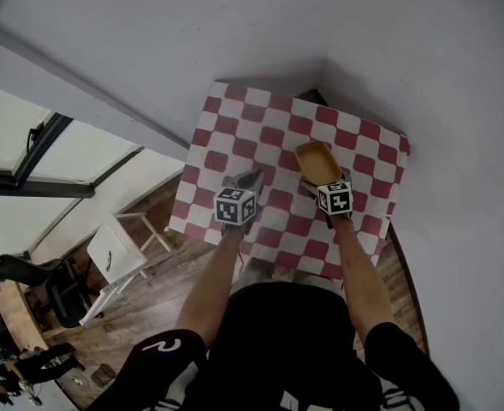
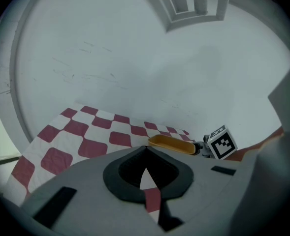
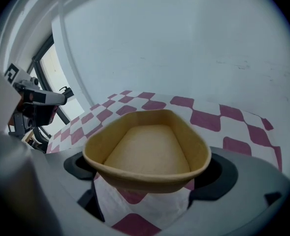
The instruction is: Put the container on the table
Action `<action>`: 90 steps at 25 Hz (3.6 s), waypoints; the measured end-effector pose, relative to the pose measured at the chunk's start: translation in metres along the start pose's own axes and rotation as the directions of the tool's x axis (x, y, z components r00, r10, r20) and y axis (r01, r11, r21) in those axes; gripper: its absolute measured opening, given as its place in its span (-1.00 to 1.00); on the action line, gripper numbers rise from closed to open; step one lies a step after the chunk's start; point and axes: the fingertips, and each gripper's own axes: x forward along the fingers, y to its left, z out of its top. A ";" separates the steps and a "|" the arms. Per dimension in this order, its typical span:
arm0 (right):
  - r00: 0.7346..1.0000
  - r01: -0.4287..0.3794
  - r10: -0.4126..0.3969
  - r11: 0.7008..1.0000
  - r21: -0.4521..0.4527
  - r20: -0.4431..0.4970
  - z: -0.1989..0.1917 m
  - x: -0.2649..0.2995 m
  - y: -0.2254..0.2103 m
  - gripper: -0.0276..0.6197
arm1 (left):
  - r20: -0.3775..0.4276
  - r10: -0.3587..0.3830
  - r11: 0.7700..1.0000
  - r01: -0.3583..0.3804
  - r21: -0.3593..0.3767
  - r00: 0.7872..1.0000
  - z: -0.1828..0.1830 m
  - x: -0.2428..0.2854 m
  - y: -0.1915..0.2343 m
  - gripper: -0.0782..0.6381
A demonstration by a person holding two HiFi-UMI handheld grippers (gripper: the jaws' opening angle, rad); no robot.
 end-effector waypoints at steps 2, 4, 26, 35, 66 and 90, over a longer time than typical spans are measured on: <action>1.000 -0.001 0.001 1.000 0.005 -0.010 -0.004 0.000 0.001 0.82 | 0.000 0.001 1.000 -0.001 0.001 1.000 0.000 -0.001 0.000 -0.71; 1.000 -0.007 0.007 1.000 0.007 -0.019 -0.008 -0.001 0.002 0.83 | 0.000 -0.002 1.000 0.002 0.001 1.000 0.000 -0.001 -0.001 -0.71; 0.998 0.029 -0.034 0.996 0.080 0.055 -0.001 -0.045 -0.012 0.89 | 0.043 -0.015 1.000 0.015 0.006 0.999 0.014 -0.016 -0.008 -0.71; 0.993 0.015 -0.024 0.997 0.082 0.113 0.023 -0.079 -0.009 0.88 | 0.097 -0.038 0.999 0.035 0.028 0.995 0.039 -0.023 -0.031 -0.71; 0.929 0.091 -0.113 0.993 0.078 0.353 0.104 -0.193 -0.012 0.24 | 0.227 -0.029 0.995 0.005 0.102 0.973 0.088 -0.062 -0.086 -0.71; 0.906 0.161 -0.154 0.987 0.016 0.393 0.128 -0.223 -0.010 -0.33 | 0.265 -0.050 0.988 0.008 0.154 0.963 0.111 -0.074 -0.099 -0.71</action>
